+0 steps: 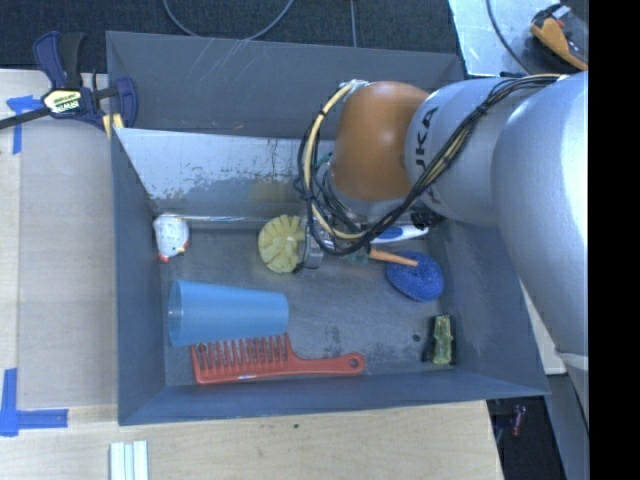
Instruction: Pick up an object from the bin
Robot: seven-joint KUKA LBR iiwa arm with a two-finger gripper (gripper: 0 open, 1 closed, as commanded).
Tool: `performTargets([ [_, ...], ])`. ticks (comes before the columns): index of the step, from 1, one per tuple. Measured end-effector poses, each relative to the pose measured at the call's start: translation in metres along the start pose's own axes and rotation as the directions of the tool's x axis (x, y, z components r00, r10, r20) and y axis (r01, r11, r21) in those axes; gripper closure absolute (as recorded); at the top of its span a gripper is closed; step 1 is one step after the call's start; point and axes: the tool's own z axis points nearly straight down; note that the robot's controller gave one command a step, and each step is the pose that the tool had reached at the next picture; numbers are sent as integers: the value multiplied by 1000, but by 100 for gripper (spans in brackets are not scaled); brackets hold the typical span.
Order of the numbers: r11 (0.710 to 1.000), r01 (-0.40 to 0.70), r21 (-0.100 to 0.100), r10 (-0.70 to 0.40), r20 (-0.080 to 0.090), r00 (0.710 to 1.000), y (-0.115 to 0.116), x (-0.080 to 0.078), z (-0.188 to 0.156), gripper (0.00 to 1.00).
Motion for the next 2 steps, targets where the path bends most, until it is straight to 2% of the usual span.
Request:
performTargets([
  [2,1000,-1,-1,1,4,1000,0,0,-7,100],
])
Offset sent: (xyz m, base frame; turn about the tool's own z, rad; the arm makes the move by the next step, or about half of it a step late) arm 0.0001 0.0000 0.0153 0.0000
